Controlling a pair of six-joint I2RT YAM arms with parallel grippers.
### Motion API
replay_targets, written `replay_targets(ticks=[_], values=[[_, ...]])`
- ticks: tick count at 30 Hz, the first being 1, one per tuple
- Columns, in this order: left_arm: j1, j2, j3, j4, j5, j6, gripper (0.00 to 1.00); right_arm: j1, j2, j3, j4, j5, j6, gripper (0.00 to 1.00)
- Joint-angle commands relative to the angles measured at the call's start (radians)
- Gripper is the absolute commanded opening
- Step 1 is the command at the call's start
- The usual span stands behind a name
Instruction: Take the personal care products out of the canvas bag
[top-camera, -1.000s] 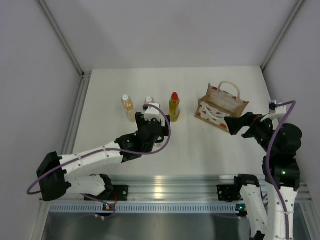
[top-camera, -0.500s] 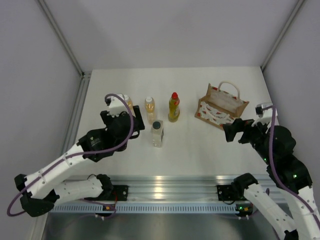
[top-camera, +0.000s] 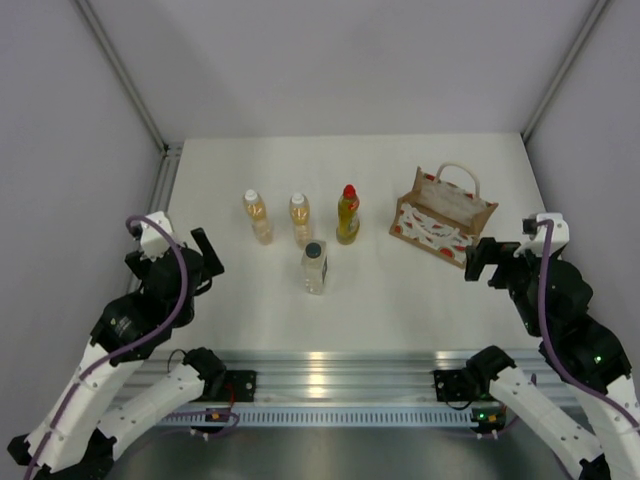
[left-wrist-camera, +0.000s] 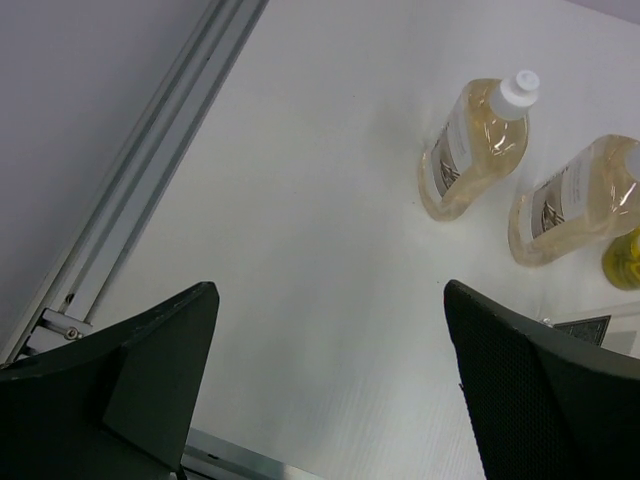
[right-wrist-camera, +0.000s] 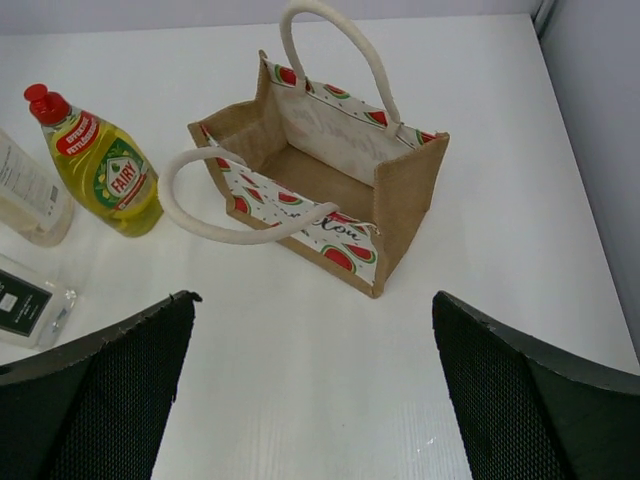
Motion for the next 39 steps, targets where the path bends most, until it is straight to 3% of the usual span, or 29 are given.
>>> replay_targets(ticks=[1,19,39], values=[[0.006,-0.065,-0.049,0.028,-0.008,0.036,0.98,0.019,-0.043,-0.022,-0.031,0.076,-0.005,1.0],[0.004,-0.15,-0.082,0.044,0.006,0.017,0.98,0.019,-0.046,-0.047,-0.022,0.065,0.038,0.99],[0.026,-0.133,-0.089,0.044,-0.003,-0.017,0.99,0.019,-0.04,-0.074,0.0,0.073,0.041,1.0]])
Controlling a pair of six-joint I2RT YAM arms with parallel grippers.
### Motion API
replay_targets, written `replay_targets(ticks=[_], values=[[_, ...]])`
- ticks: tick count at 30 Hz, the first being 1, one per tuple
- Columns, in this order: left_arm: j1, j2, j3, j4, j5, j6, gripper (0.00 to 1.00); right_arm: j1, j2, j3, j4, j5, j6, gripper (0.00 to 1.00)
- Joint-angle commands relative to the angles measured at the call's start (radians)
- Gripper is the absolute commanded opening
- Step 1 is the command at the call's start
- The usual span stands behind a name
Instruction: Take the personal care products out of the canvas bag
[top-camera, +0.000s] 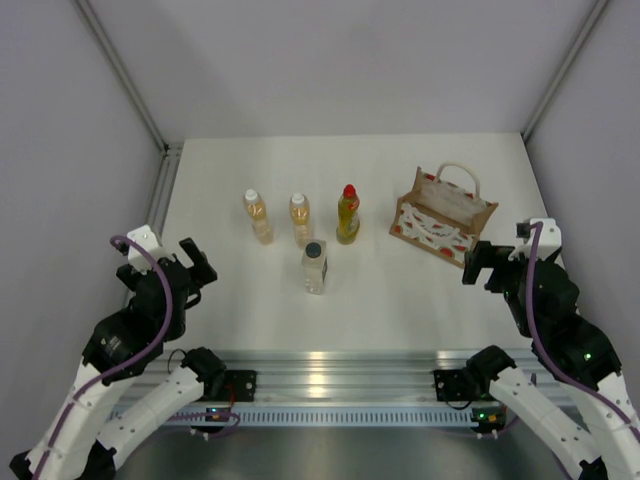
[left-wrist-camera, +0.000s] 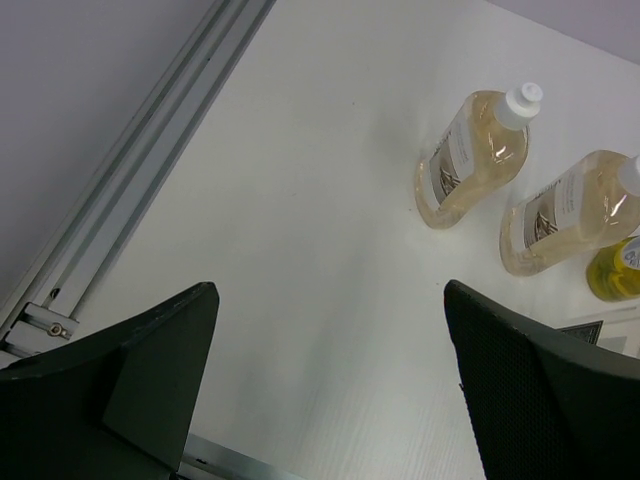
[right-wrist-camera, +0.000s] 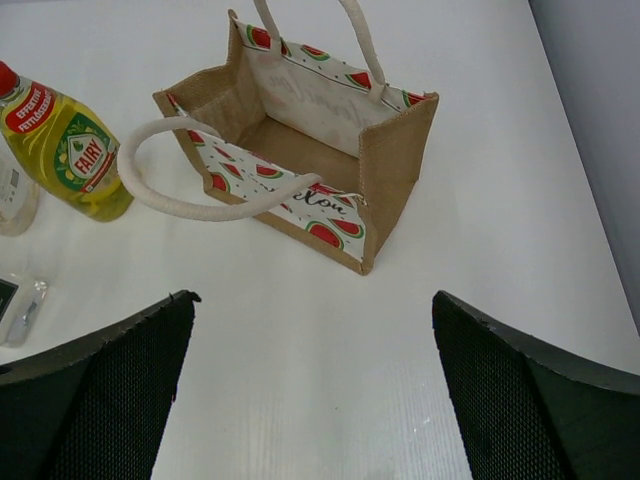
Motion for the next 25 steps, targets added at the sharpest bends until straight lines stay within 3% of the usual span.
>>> replay_targets(ticks=[1,25], values=[[0.011,0.011,-0.008,0.025,-0.011,-0.012,0.99,0.019,-0.009,0.0,0.012,0.022,0.007,0.99],[0.037,0.051,-0.04,0.096,0.09,0.061,0.99,0.019,0.011,-0.005,0.01,0.053,0.025,0.99]])
